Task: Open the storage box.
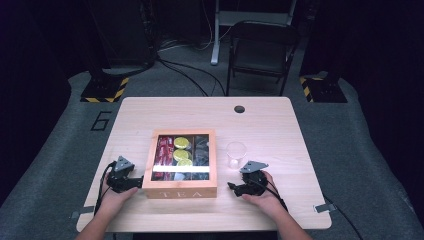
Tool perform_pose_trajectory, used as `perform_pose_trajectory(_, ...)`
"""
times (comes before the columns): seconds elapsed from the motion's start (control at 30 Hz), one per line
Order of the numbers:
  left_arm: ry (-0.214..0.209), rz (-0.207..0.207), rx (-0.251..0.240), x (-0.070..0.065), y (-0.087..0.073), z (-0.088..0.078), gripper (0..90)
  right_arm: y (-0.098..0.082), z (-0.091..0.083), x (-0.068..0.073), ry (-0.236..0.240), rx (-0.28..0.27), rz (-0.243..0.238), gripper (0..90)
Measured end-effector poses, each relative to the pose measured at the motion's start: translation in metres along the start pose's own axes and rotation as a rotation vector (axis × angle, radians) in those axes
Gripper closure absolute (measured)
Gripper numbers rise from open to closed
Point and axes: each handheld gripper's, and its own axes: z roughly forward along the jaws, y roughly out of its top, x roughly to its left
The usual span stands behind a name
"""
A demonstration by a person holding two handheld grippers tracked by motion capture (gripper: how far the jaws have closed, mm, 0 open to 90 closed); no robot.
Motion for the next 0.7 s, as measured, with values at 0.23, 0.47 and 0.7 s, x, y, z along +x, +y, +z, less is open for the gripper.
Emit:
perform_pose_trajectory(0.23, -0.004, -0.007, 0.020, 0.002, 0.003, -0.003, 35.5, 0.001, -0.003, -0.005, 0.021, -0.007, 0.057, 39.1)
perform_pose_trajectory(0.47, -0.034, -0.063, 0.057, 0.002, 0.007, -0.009, 50.2, 0.008, -0.012, 0.000, 0.057, -0.007, 0.043, 57.6)
perform_pose_trajectory(0.7, -0.035, -0.071, 0.017, 0.002, 0.012, -0.018, 51.6, 0.018, -0.028, 0.007, 0.043, -0.055, 0.047, 61.8)
